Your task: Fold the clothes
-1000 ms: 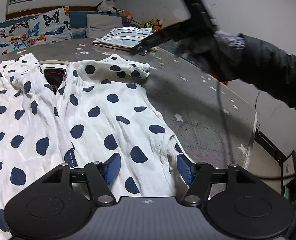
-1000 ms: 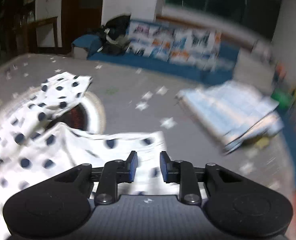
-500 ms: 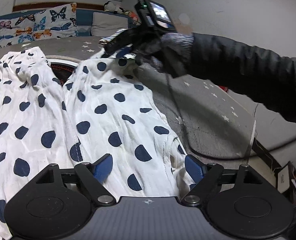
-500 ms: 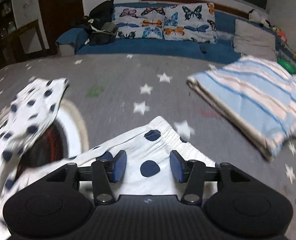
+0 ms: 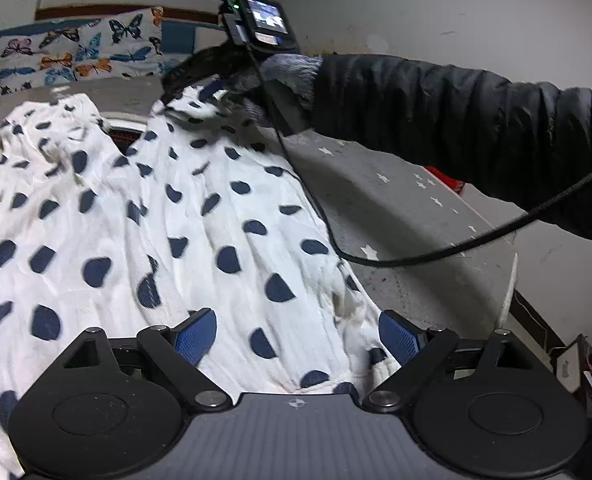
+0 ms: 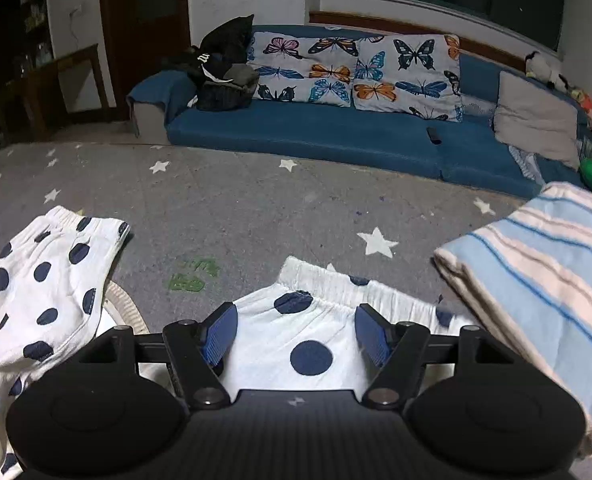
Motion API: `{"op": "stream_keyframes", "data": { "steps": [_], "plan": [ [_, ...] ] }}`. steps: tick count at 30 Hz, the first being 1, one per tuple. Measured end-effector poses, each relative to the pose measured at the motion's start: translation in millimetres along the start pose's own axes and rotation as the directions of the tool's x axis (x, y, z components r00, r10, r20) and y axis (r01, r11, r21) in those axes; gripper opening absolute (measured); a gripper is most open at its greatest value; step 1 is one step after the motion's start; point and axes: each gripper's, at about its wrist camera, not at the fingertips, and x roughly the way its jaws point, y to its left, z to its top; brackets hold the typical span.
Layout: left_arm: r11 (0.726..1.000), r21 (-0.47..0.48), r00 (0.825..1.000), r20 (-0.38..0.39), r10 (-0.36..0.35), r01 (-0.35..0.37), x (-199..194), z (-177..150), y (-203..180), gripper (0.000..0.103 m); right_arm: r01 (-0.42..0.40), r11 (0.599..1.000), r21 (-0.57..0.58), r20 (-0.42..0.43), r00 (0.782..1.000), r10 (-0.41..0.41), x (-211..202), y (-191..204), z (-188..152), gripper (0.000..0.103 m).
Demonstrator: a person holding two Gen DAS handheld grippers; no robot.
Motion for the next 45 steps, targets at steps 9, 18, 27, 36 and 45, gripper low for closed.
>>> {"op": "stream_keyframes", "data": {
  "steps": [9, 18, 27, 36, 45],
  "plan": [
    [0.976, -0.074, 0.969, 0.127, 0.213, -0.205, -50.6, 6.1, 34.5, 0.089, -0.066, 0.992, -0.106, -0.002, 0.998, 0.066, -75.1, 20.4, -41.8, 0.073],
    [0.893, -0.162, 0.892, 0.109, 0.439, -0.420, -80.5, -14.5, 73.8, 0.080, -0.273, 0.939, -0.207, -0.042, 0.962, 0.270, -163.6, 76.9, -116.7, 0.074],
    [0.876, -0.169, 0.883, 0.056, 0.466, -0.451, -75.7, -25.8, 78.2, 0.053, -0.417, 0.856, -0.306, -0.082, 0.907, 0.412, -220.9, 132.0, -181.9, 0.074],
    [0.879, -0.175, 0.888, 0.046, 0.457, -0.443, -82.5, -32.8, 69.9, 0.012, -0.430, 0.826, -0.363, -0.139, 0.902, 0.408, -225.6, 145.2, -214.2, 0.074],
    [0.884, -0.194, 0.902, -0.001, 0.433, -0.425, -102.0, -43.3, 63.0, 0.027, -0.473, 0.822, -0.317, -0.193, 0.881, 0.432, -245.7, 121.4, -228.8, 0.074]
  ]
}}
